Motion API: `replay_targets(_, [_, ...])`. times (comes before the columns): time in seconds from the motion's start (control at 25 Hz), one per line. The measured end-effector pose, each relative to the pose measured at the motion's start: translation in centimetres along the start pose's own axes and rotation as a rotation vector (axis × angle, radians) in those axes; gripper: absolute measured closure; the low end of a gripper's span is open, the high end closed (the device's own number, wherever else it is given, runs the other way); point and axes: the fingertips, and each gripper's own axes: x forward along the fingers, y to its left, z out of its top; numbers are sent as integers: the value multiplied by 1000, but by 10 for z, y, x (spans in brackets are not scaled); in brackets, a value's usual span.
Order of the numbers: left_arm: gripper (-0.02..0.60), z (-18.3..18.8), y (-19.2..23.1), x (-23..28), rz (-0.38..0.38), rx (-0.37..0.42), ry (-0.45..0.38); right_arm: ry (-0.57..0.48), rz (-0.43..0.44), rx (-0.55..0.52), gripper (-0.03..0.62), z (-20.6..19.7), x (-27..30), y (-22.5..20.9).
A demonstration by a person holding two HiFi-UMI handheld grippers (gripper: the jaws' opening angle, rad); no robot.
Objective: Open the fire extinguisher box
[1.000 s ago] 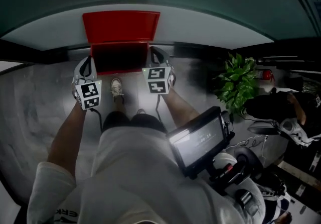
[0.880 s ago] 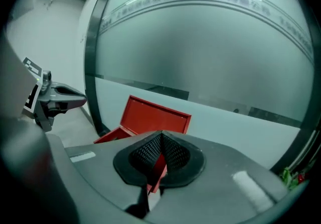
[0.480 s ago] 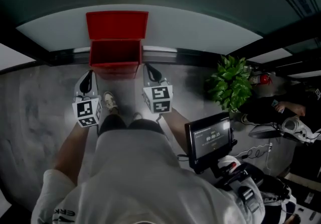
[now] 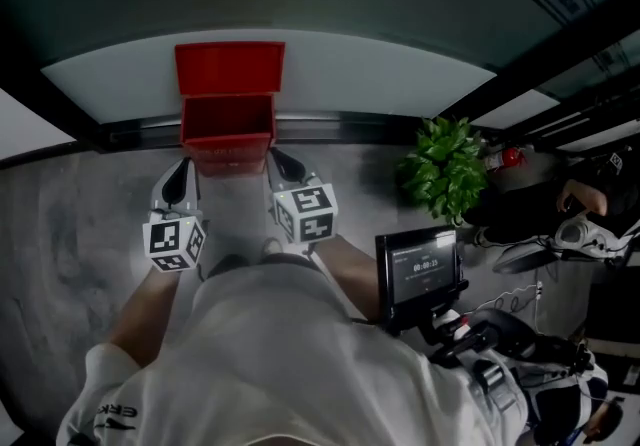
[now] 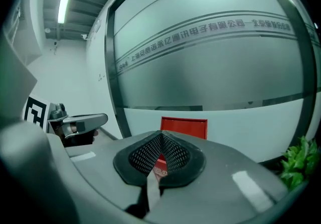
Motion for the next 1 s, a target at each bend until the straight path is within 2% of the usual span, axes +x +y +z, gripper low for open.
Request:
replay_targets(0.32, [578, 19, 10, -8, -61, -21, -11, 24, -46, 98, 582, 8, -6, 11])
replay_targets(0.56, [579, 21, 33, -15, -80, -36, -18, 15, -95, 109, 582, 10, -8, 25])
replay_targets(1.0, [578, 32, 42, -5, -83, -43, -21, 29, -129, 102, 583, 13, -6, 22])
